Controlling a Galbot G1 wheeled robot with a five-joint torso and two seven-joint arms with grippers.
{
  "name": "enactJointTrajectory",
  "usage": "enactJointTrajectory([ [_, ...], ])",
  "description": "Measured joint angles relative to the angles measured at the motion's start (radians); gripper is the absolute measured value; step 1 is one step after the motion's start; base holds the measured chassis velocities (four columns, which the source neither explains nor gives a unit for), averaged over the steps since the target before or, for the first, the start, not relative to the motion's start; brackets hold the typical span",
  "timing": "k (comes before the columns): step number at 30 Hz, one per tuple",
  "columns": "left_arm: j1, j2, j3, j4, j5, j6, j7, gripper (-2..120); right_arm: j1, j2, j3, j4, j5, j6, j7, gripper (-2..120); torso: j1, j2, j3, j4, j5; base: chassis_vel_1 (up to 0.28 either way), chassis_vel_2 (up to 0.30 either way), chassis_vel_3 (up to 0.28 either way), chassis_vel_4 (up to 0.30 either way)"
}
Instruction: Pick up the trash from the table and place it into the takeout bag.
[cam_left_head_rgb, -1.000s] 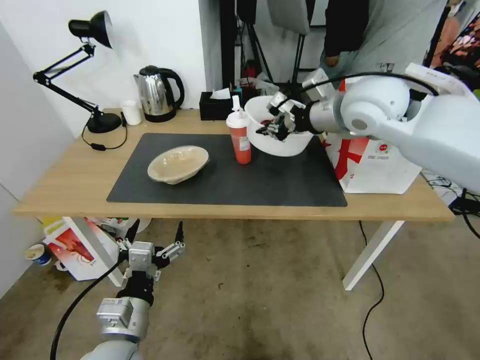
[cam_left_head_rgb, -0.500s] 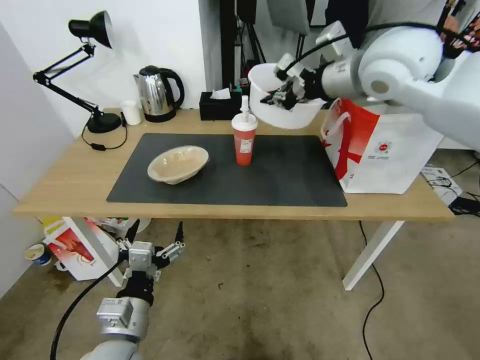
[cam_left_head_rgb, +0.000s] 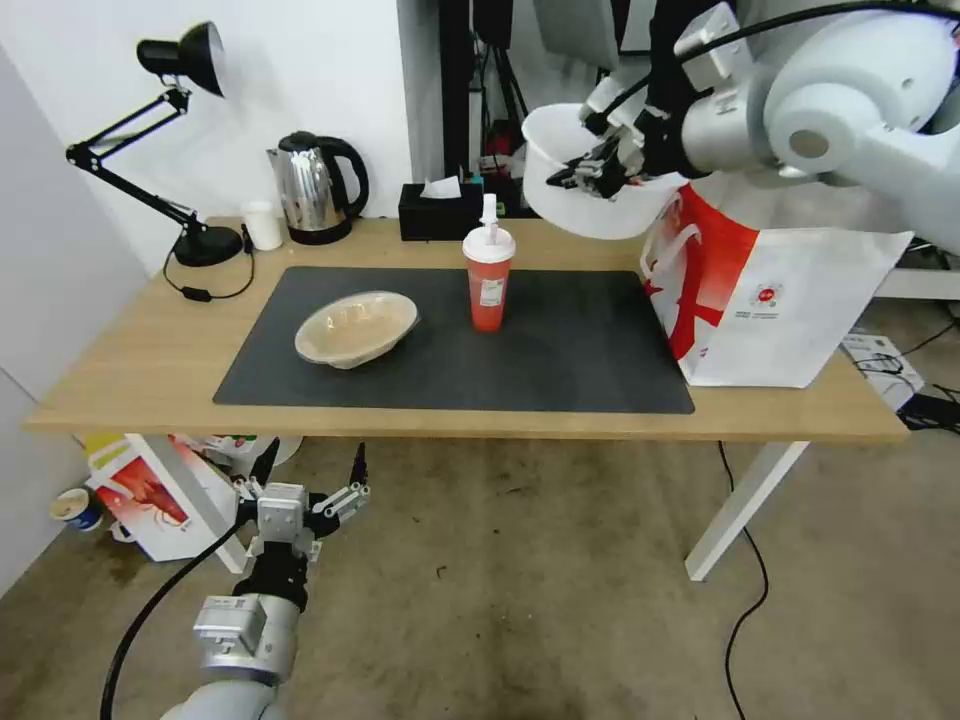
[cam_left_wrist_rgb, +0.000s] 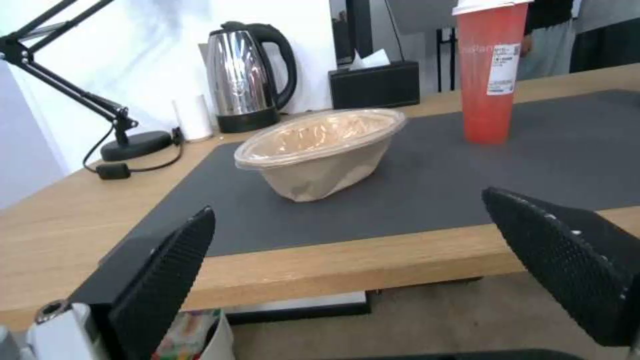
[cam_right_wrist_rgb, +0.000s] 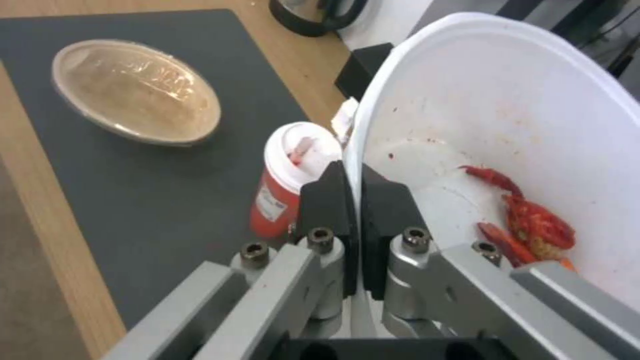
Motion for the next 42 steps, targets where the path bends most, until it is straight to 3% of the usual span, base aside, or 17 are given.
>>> enactJointTrajectory([
  [20,0.000,0.000,0.000,0.000,0.000,0.000,0.000,100,0.108,-0.028,-0.022,-0.069,-0.029,0.000,-0.061,0,0.000,0.000,0.000,0.0001,-0.0001,0.000,0.000,0.000,0.000],
  [42,0.000,0.000,0.000,0.000,0.000,0.000,0.000,100,0.011,-0.146,0.069,-0.088,-0.104,0.001,-0.107,0,0.000,0.000,0.000,0.0001,-0.0001,0.000,0.000,0.000,0.000],
])
